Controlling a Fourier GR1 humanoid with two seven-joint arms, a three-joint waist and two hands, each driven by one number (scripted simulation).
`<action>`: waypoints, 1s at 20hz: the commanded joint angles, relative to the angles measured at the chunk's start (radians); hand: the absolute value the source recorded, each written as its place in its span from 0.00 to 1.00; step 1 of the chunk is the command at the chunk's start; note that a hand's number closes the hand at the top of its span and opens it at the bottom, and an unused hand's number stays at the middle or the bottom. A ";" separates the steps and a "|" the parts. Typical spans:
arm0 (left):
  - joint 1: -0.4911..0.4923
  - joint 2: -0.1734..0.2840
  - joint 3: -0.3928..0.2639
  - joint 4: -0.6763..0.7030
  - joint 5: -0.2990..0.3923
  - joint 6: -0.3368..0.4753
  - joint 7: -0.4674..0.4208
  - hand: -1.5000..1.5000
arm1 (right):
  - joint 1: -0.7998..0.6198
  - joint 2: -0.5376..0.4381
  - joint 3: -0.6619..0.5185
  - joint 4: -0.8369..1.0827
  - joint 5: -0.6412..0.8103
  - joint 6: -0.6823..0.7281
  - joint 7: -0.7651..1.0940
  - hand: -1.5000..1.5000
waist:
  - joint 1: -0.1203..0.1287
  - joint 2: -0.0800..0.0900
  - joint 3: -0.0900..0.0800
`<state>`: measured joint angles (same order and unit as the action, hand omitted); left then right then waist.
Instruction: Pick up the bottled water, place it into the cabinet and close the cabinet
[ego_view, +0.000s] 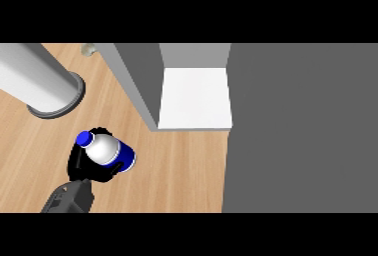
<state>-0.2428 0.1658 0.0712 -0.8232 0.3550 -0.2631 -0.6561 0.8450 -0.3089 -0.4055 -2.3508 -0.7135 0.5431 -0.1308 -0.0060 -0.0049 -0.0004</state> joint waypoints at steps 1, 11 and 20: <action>0.041 -0.050 -0.048 -0.097 -0.034 0.061 0.018 1.00 | 0.056 0.034 -0.004 -0.225 -0.079 -0.059 0.075 0.00 | -0.001 0.000 0.000; -0.054 -0.164 -0.186 -0.349 -0.072 0.319 0.285 1.00 | 0.024 -0.010 -0.032 -0.186 -0.145 -0.063 0.087 0.00 | -0.004 0.002 -0.001; -0.204 -0.166 -0.396 -0.343 -0.026 0.651 0.361 1.00 | 0.019 0.036 0.007 -0.178 -0.085 -0.024 0.053 0.00 | -0.024 0.004 -0.001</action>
<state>-0.3733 0.0036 -0.2553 -1.2015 0.3238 0.2682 -0.3266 0.8310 -0.3114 -0.4084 -2.3464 -0.7586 0.5562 -0.1232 -0.0223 -0.0025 -0.0011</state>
